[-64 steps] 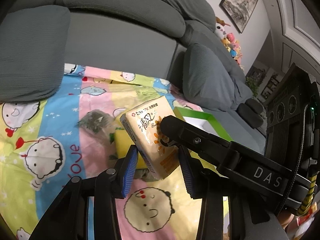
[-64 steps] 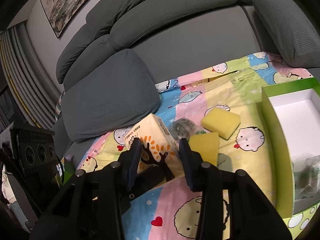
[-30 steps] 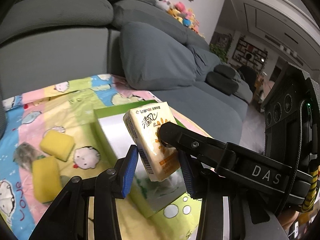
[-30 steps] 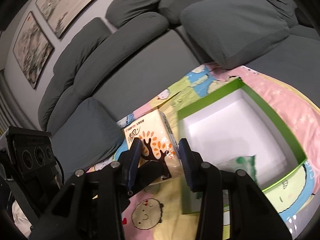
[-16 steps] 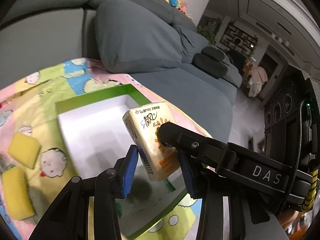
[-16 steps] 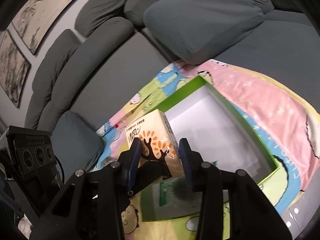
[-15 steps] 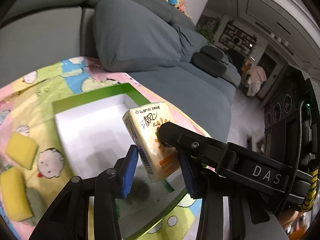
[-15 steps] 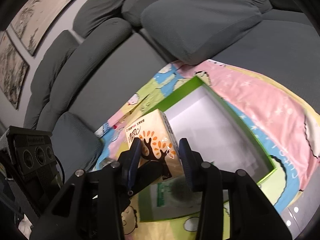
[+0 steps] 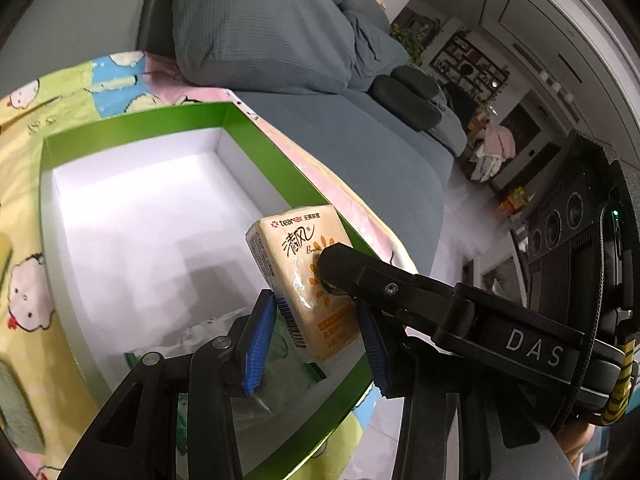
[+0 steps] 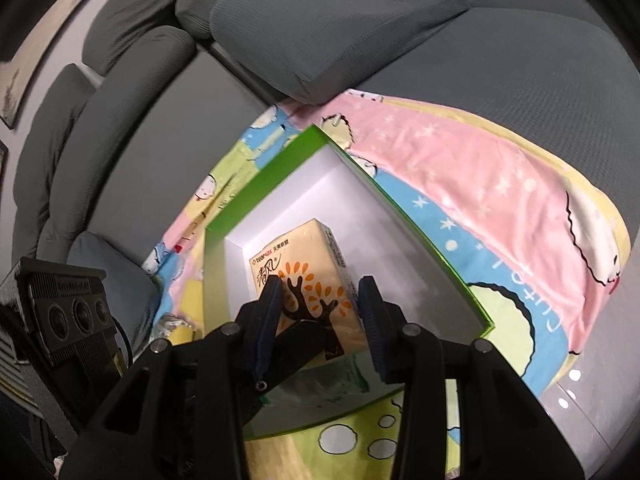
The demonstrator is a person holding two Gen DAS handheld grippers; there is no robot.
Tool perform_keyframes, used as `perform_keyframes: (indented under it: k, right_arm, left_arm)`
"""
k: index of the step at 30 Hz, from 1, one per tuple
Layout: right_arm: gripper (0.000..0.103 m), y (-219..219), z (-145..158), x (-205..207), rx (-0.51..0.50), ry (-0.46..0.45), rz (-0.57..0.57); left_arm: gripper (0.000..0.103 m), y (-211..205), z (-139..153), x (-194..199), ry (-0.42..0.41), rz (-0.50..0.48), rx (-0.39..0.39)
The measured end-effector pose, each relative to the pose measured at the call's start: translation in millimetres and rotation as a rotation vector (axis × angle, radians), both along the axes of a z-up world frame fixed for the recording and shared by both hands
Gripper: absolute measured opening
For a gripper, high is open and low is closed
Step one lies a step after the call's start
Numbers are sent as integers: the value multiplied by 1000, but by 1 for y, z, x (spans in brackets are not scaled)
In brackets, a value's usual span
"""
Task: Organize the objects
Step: 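Lower the tissue pack into the box and open the right gripper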
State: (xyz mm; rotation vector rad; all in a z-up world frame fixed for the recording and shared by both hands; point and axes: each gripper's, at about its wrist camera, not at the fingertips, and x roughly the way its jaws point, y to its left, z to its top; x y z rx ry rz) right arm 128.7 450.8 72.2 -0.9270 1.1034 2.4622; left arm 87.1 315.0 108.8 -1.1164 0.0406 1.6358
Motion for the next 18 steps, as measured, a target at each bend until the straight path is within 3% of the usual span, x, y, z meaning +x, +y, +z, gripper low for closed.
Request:
perform_keyframes:
  k: [18]
  right_arm:
    - [40, 3, -12, -2, 14, -97, -39]
  left_arm:
    - [43, 2, -21, -5, -117, -2, 3]
